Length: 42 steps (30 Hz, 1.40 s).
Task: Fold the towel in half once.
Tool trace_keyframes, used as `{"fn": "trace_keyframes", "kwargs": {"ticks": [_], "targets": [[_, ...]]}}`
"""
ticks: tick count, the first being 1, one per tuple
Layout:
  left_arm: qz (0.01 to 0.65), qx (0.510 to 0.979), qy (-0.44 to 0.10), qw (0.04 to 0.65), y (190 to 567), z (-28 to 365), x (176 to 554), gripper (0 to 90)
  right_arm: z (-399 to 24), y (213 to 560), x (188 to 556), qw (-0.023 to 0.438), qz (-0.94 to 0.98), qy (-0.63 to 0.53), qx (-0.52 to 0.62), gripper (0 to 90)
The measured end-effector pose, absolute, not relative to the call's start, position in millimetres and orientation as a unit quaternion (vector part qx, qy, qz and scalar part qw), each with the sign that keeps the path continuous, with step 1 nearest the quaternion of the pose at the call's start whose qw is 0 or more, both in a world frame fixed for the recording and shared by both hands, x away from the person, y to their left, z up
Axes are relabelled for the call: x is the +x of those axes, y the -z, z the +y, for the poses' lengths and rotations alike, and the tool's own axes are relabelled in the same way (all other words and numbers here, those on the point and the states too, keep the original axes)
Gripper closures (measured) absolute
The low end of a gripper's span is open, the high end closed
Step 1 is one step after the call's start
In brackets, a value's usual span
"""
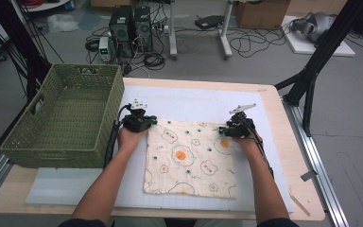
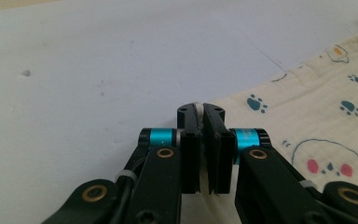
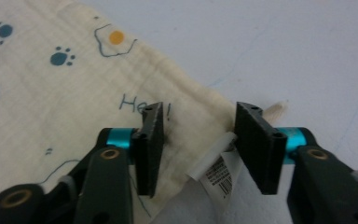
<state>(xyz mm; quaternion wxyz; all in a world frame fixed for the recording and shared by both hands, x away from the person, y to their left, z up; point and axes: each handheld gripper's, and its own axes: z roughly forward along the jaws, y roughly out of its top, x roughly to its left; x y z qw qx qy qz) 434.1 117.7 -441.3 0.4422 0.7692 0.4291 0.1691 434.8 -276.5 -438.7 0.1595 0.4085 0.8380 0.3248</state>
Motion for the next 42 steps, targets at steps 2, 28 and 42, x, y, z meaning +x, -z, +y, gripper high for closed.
{"fn": "trace_keyframes", "kwargs": {"ticks": [2, 28, 42], "targets": [[0.428, 0.769, -0.171, 0.443, 441.8, 117.4, 433.9, 84.9, -274.3, 437.4, 433.8, 0.155, 0.848, -0.324, 0.391, 65.4], [0.393, 0.748, -0.203, 0.495, 411.8, 119.8, 407.1, 85.9, -278.3, 403.6, 399.5, 0.251, 0.807, -0.387, 0.370, 83.2], [0.359, 0.745, -0.192, 0.528, 413.8, 128.7, 352.3, 85.9, -282.3, 391.8, 350.5, 0.254, 0.811, -0.402, 0.340, 83.0]]}}
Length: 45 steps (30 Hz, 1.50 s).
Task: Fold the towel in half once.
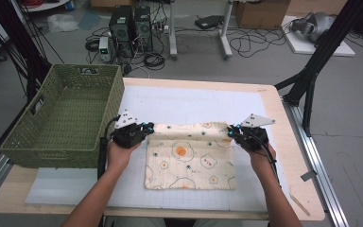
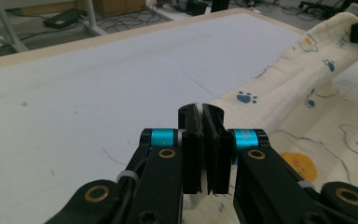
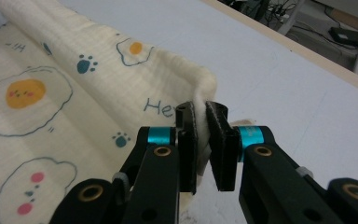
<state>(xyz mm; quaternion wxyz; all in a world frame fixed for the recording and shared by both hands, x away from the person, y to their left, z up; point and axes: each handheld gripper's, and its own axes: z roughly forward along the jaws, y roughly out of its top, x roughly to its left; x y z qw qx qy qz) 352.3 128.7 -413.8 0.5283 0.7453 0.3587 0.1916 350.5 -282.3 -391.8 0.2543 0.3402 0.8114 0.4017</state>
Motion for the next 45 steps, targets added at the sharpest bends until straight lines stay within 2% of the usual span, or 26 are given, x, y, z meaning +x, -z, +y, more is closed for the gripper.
{"fn": "trace_keyframes", "kwargs": {"ticks": [19, 31, 38, 41, 42, 44, 45], "targets": [[0.331, 0.760, -0.155, 0.537, 429.1, 134.1, 302.1, 85.7, -289.7, 408.4, 285.6, 0.241, 0.825, -0.402, 0.317, 82.6], [0.312, 0.777, -0.132, 0.530, 440.1, 137.4, 279.0, 85.5, -293.8, 427.6, 265.4, 0.216, 0.833, -0.405, 0.310, 82.2], [0.308, 0.778, -0.127, 0.533, 440.3, 139.6, 272.9, 84.2, -292.7, 425.9, 257.8, 0.213, 0.840, -0.401, 0.296, 81.9], [0.310, 0.776, -0.126, 0.534, 440.6, 139.5, 271.1, 79.9, -295.4, 425.6, 257.5, 0.211, 0.839, -0.403, 0.298, 81.4], [0.315, 0.772, -0.128, 0.537, 440.3, 139.7, 271.4, 74.8, -296.1, 425.0, 257.2, 0.212, 0.839, -0.403, 0.298, 80.3], [0.340, 0.757, -0.136, 0.542, 437.8, 142.2, 272.4, 54.4, -298.2, 425.1, 257.5, 0.202, 0.841, -0.403, 0.300, 74.5], [0.348, 0.752, -0.146, 0.540, 436.6, 144.3, 272.8, 48.4, -299.2, 425.8, 257.1, 0.201, 0.841, -0.399, 0.304, 71.3]]}}
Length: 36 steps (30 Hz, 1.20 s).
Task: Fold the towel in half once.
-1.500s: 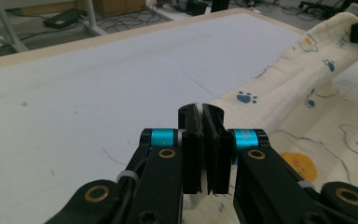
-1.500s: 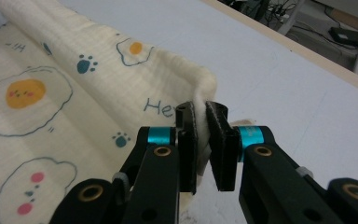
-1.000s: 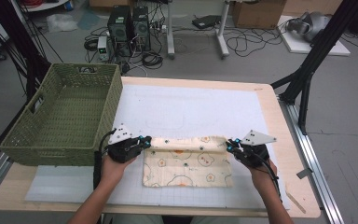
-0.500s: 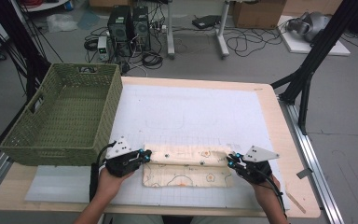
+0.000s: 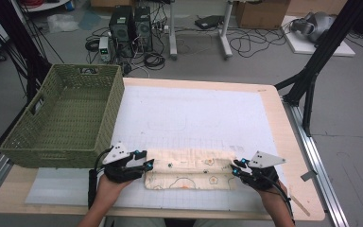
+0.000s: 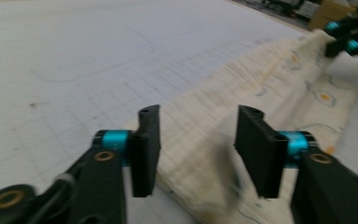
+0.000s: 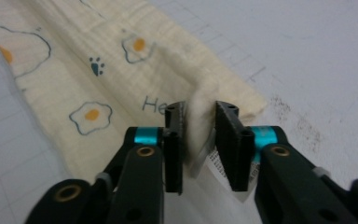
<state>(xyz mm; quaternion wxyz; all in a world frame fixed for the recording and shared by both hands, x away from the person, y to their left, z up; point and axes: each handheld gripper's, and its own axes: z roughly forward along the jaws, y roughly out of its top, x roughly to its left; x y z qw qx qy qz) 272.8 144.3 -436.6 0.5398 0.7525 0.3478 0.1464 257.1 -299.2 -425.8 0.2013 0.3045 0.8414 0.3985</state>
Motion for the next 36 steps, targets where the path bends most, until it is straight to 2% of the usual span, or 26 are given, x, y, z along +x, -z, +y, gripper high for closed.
{"fn": "trace_keyframes", "kwargs": {"ticks": [4, 6, 10, 14, 20, 26, 30, 34, 36], "targets": [[0.376, 0.729, -0.168, 0.547, 433.9, 157.2, 275.1, 43.4, -308.4, 425.6, 254.8, 0.198, 0.839, -0.396, 0.317, 62.2], [0.386, 0.721, -0.171, 0.549, 433.4, 162.3, 276.5, 43.1, -315.3, 424.0, 253.6, 0.192, 0.829, -0.405, 0.335, 50.6], [0.392, 0.721, -0.166, 0.547, 435.1, 165.2, 281.0, 43.4, -331.8, 420.3, 249.2, 0.198, 0.813, -0.418, 0.353, 47.2], [0.393, 0.729, -0.157, 0.537, 436.8, 161.6, 286.5, 45.4, -346.2, 414.6, 246.3, 0.218, 0.790, -0.435, 0.373, 46.4], [0.390, 0.744, -0.143, 0.523, 436.2, 150.5, 303.3, 44.9, -340.9, 415.9, 253.7, 0.223, 0.786, -0.436, 0.378, 44.2], [0.402, 0.754, -0.132, 0.501, 437.3, 141.6, 324.3, 39.7, -320.8, 417.3, 275.0, 0.220, 0.798, -0.422, 0.370, 42.0], [0.397, 0.771, -0.113, 0.485, 443.6, 134.6, 333.4, 38.2, -305.3, 420.5, 301.7, 0.215, 0.799, -0.419, 0.374, 39.2], [0.396, 0.781, -0.101, 0.472, 449.5, 131.2, 338.5, 45.1, -288.4, 430.4, 324.3, 0.196, 0.802, -0.408, 0.388, 39.0], [0.393, 0.789, -0.098, 0.462, 451.6, 130.0, 339.1, 49.5, -282.7, 437.3, 331.2, 0.177, 0.816, -0.397, 0.382, 45.6]]}}
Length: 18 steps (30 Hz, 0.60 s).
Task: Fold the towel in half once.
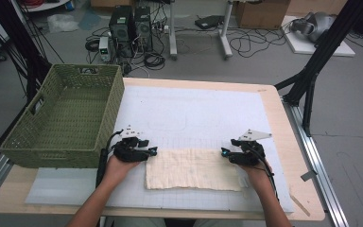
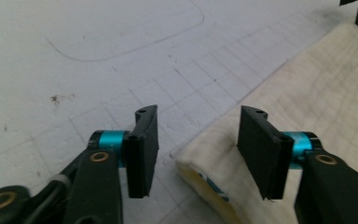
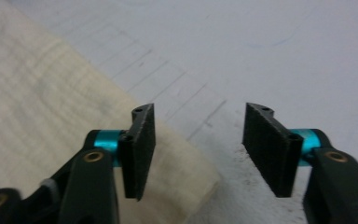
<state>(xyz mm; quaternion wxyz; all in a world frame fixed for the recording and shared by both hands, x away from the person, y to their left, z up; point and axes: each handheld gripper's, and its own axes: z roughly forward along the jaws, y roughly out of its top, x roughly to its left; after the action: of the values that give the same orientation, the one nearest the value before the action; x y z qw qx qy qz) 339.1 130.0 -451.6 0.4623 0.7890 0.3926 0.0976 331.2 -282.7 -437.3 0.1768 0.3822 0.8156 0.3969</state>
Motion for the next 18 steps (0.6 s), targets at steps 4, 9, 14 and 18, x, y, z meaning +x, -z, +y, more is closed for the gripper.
{"fn": "trace_keyframes", "kwargs": {"ticks": [4, 9, 14, 18], "targets": [[0.371, 0.809, -0.097, 0.445, 451.6, 126.8, 336.8, 64.8, -281.7, 445.9, 333.8, 0.148, 0.832, -0.375, 0.380, 58.4], [0.362, 0.817, -0.102, 0.438, 451.0, 124.4, 334.0, 85.6, -286.4, 446.3, 323.6, 0.132, 0.836, -0.383, 0.371, 78.4], [0.387, 0.787, -0.136, 0.460, 446.7, 133.0, 335.2, 86.5, -288.3, 442.3, 313.7, 0.137, 0.838, -0.384, 0.362, 85.9], [0.390, 0.771, -0.157, 0.478, 438.5, 134.3, 338.6, 86.5, -281.9, 435.2, 307.3, 0.179, 0.834, -0.387, 0.349, 86.1]]}}
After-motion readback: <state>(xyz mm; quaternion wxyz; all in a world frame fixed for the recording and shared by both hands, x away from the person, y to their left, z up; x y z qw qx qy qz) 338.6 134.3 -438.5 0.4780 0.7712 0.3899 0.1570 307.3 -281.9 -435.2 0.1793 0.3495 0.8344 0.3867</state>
